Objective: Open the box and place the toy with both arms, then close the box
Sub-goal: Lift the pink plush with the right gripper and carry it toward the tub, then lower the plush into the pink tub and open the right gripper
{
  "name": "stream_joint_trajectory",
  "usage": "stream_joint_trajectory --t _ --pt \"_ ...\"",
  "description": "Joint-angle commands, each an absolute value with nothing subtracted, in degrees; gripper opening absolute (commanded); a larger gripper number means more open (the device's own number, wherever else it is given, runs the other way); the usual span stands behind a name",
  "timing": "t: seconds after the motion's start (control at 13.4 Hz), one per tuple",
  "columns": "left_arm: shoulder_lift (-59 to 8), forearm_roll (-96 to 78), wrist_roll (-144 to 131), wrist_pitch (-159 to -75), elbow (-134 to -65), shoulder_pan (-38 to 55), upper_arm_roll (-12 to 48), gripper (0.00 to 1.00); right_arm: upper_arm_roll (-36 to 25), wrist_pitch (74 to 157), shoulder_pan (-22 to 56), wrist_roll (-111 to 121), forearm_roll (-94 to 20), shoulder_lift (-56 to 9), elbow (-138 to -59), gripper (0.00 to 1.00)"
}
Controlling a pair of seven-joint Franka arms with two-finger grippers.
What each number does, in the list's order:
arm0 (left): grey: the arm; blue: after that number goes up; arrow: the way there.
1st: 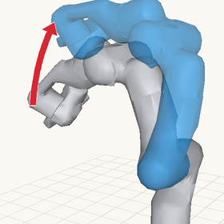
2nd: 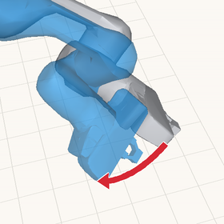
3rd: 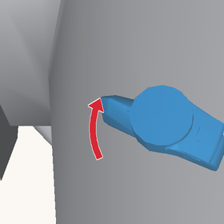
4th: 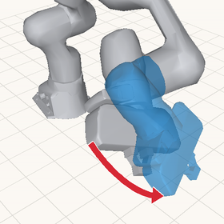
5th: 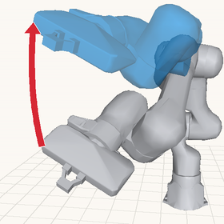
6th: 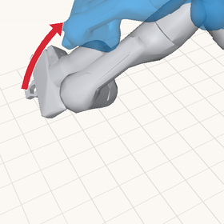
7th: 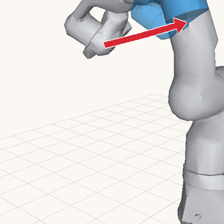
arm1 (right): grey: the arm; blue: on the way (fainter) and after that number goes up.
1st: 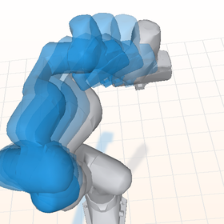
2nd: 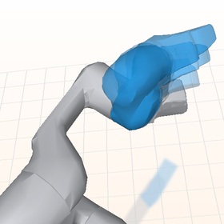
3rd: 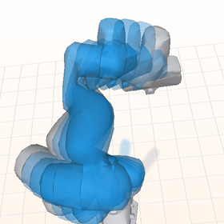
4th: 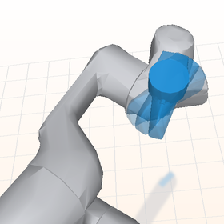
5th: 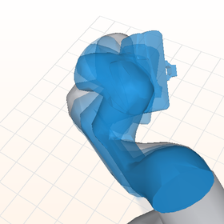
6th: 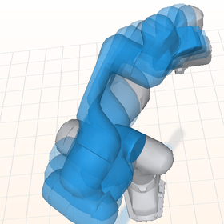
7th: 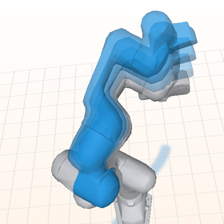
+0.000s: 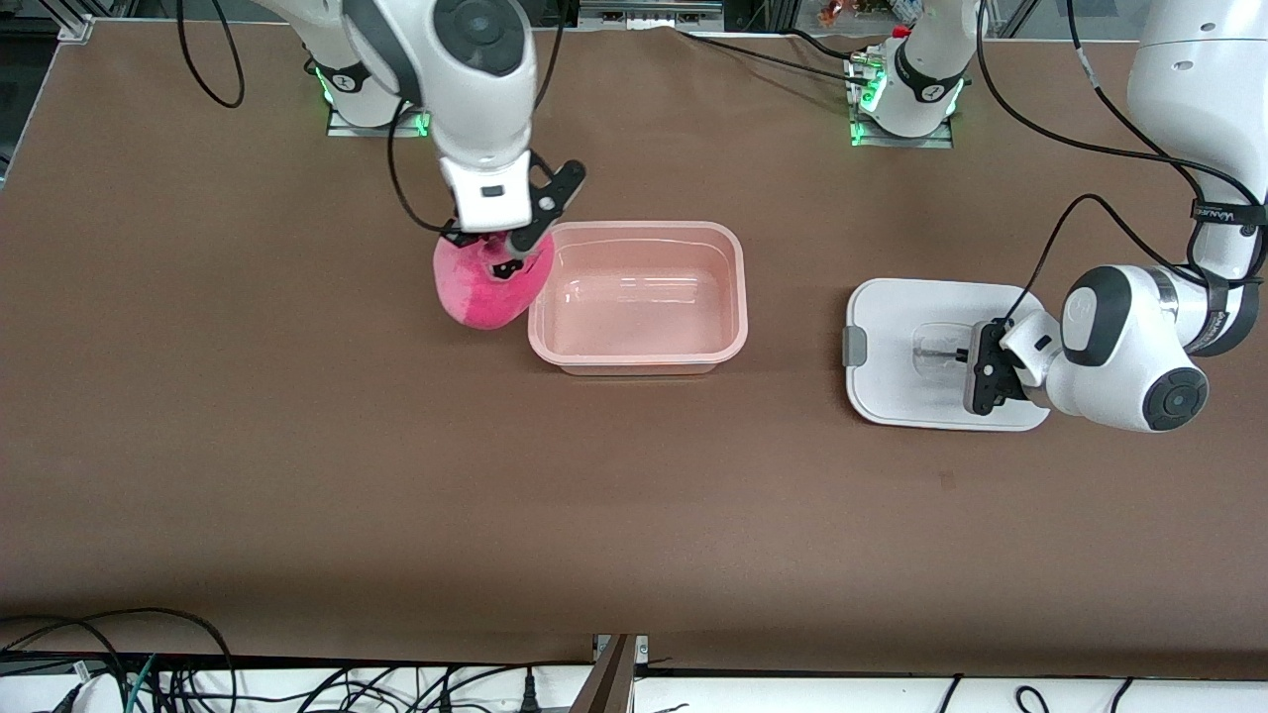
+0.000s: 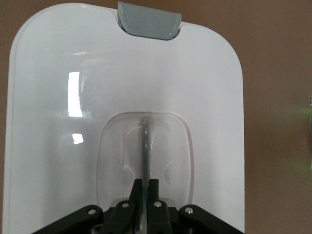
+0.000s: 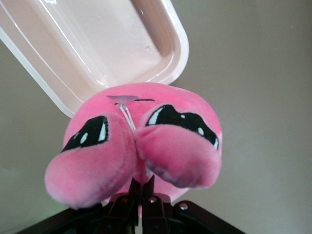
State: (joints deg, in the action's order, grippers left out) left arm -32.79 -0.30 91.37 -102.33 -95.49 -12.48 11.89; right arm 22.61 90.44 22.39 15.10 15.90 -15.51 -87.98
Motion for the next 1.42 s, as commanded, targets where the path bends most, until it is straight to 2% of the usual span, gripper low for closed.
stream_joint_trajectory --t 0.0,0.3,0.6,1.35 --pt "-31.03 -1.49 93.08 -103.18 -97.03 -12.57 11.95 0.0 22.24 87.72 24.42 17.65 19.85 -16.26 -86.75 0.0" --pt "-31.03 -1.58 93.08 -103.01 -96.94 -12.66 11.95 0.0 22.15 85.61 25.22 20.82 22.14 -16.61 -86.92 0.0" --pt "-31.03 -1.58 93.08 -103.01 -96.86 -12.66 11.95 0.0 22.15 86.57 28.3 20.3 25.92 -19.77 -86.14 0.0" --pt "-31.03 -1.58 93.08 -102.92 -96.77 -12.66 11.95 0.0 21.88 86.57 35.06 10.83 27.33 -28.29 -76.65 0.0"
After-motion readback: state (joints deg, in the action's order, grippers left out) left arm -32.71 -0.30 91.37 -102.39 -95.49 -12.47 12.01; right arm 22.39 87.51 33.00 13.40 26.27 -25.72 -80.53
